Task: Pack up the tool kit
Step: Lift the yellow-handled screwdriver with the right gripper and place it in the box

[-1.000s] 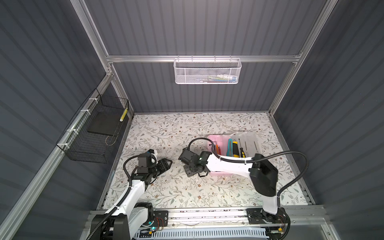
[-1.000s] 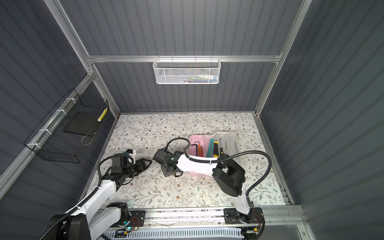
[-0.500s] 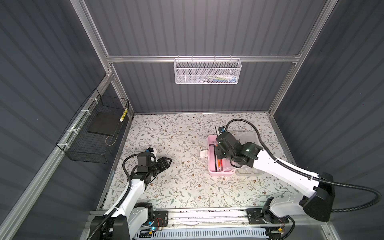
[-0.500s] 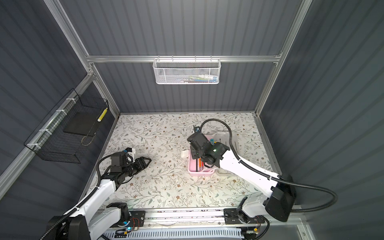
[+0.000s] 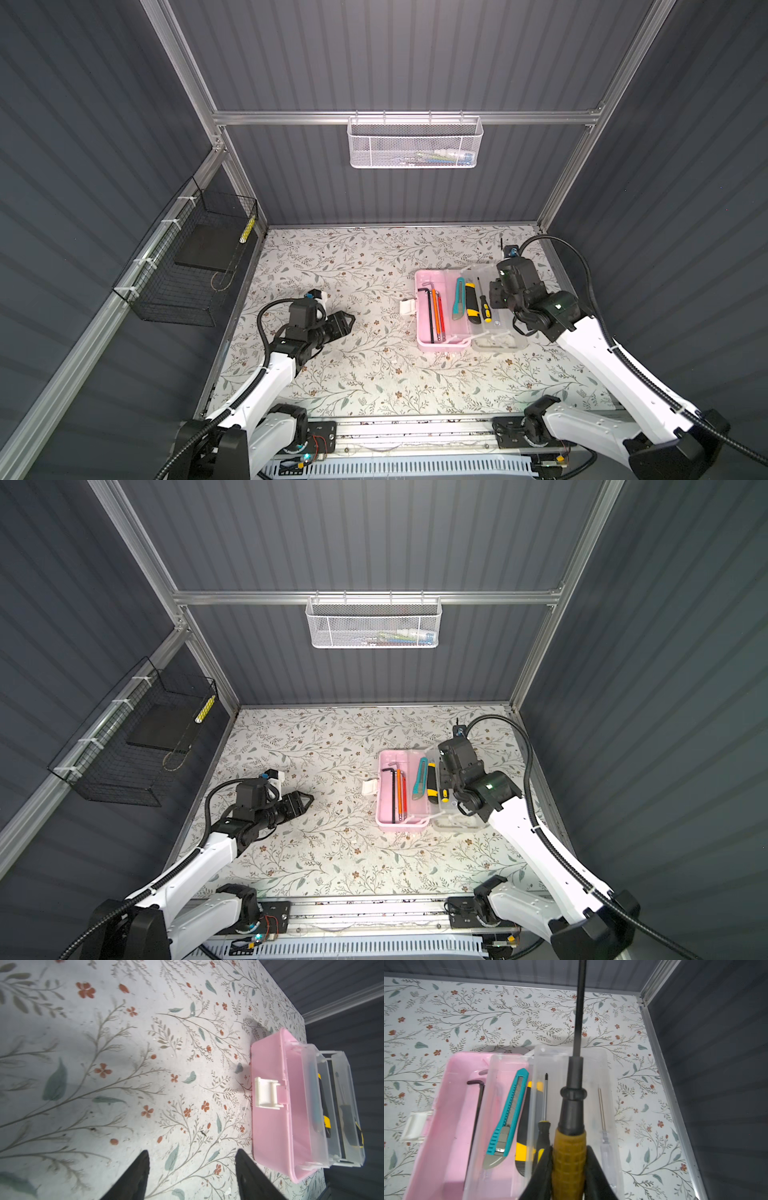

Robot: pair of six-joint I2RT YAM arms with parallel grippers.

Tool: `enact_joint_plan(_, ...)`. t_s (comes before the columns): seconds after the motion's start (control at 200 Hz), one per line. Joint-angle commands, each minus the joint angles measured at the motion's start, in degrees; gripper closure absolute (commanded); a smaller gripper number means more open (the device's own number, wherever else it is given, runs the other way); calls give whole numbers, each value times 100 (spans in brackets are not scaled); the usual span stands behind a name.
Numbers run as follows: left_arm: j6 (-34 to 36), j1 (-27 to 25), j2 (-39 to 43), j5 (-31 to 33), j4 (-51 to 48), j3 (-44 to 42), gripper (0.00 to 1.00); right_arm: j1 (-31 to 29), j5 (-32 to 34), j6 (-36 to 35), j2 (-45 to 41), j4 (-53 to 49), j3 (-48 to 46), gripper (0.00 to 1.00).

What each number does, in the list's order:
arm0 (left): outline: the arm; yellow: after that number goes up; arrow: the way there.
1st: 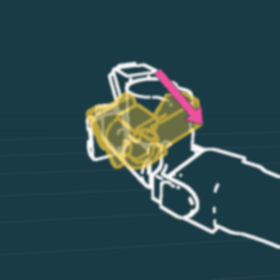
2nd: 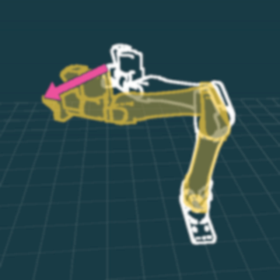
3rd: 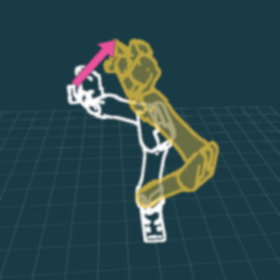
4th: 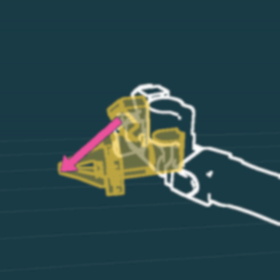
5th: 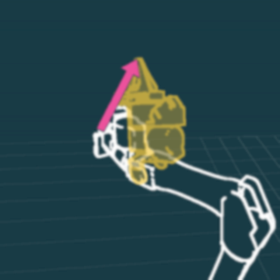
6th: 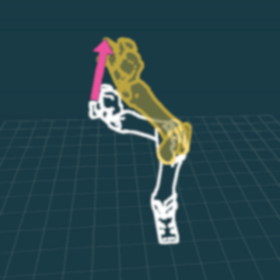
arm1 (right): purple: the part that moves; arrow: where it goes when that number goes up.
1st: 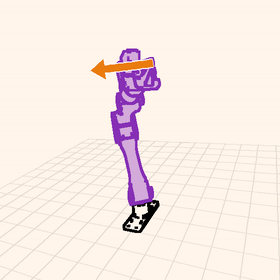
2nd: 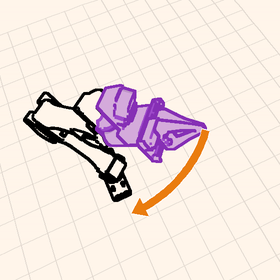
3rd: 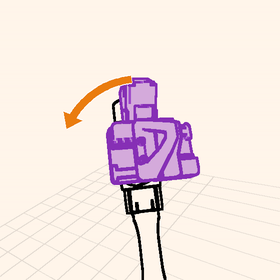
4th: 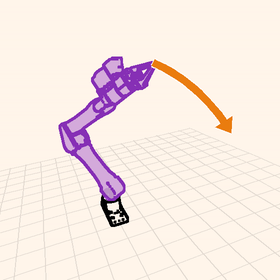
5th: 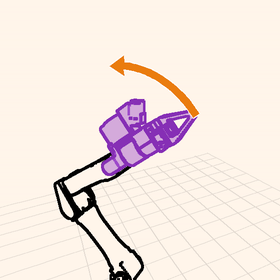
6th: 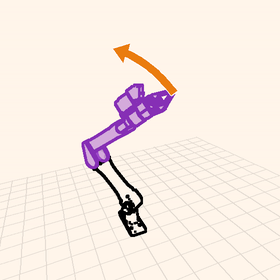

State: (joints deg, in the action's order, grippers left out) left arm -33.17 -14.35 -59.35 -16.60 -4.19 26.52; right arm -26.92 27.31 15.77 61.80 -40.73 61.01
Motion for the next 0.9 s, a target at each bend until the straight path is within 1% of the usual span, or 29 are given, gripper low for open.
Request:
enact_joint_plan(0.0, -15, -120, -189, 226, 137, 134, 34, 224, 155, -146, -76, -199, -179, 100)
enact_joint_plan(0.07, -40, -151, -281, 206, 230, 128, 34, 324, 58, -99, -74, -110, -298, 100)
enact_joint_plan(0.235, -33, -223, -388, 203, 287, 207, 34, 500, 171, 159, 190, -23, -391, 100)
enact_joint_plan(0.45, 60, -279, -443, 231, 131, 357, 34, 592, -81, 362, 497, 119, -613, 100)
enact_joint_plan(0.85, 67, -327, -658, 286, 216, 386, 34, 593, -247, 846, 396, -67, -1124, 100)
enact_joint_plan(0.895, 68, -339, -674, 290, 217, 406, 34, 596, -258, 866, 407, -79, -1147, 98)
